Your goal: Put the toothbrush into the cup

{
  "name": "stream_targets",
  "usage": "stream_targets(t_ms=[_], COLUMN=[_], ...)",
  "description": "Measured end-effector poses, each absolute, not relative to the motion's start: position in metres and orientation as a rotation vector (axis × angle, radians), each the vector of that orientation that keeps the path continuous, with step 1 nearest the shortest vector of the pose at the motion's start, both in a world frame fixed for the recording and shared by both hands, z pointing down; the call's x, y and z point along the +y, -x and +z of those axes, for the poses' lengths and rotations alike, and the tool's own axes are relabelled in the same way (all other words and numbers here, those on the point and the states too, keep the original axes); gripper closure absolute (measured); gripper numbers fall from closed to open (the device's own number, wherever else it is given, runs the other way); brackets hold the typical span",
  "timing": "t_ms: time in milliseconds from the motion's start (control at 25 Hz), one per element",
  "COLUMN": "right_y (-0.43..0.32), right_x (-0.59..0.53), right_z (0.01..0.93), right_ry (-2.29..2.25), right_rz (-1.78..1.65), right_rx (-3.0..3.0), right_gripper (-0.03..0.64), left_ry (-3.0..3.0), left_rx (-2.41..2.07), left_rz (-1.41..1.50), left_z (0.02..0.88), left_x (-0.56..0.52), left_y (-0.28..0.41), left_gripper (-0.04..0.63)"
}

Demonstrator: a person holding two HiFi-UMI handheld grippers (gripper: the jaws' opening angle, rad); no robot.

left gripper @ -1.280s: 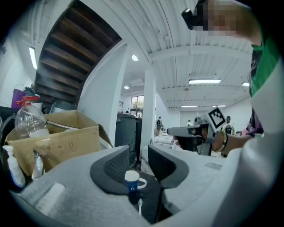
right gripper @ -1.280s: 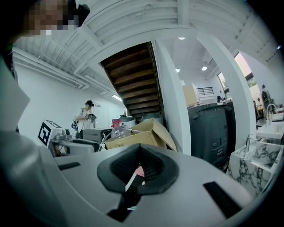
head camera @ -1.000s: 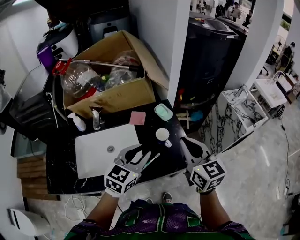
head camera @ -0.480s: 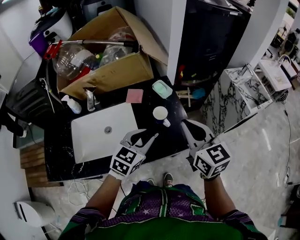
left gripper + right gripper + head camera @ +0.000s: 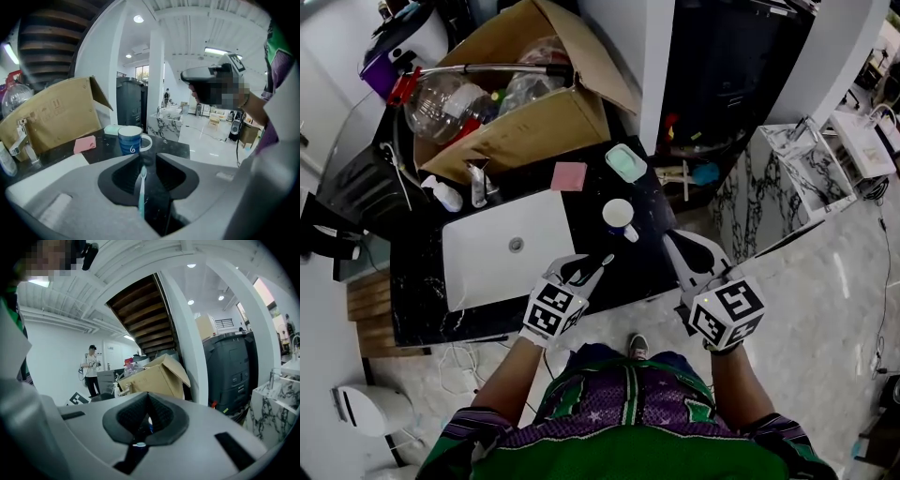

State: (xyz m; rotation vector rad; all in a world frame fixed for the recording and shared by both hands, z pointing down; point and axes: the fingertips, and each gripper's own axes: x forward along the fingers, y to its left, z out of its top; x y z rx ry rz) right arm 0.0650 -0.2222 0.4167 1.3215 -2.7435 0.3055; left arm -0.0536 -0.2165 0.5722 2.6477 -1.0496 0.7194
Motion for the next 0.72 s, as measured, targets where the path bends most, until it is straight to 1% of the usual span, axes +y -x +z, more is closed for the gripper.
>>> stream_targets(t_ms=[240, 720], right_y=[-0.061, -0.061], right_x=[-0.225, -0.226], right_z=[0.424, 0.434], right_ry=[-1.236, -1.209], right_rz=[0.301, 0.323], right_rx=[-2.785, -2.787], right_gripper=[0.615, 0.615], left_ry=[-2.622, -2.558], left_rx=[-1.08, -1.022], left_rz=[0.82, 1.026], left_z=[0.596, 0.641], left_x=[-0.22, -0.216], left_y=[0.056, 0.063], left_gripper=[0.477, 0.479])
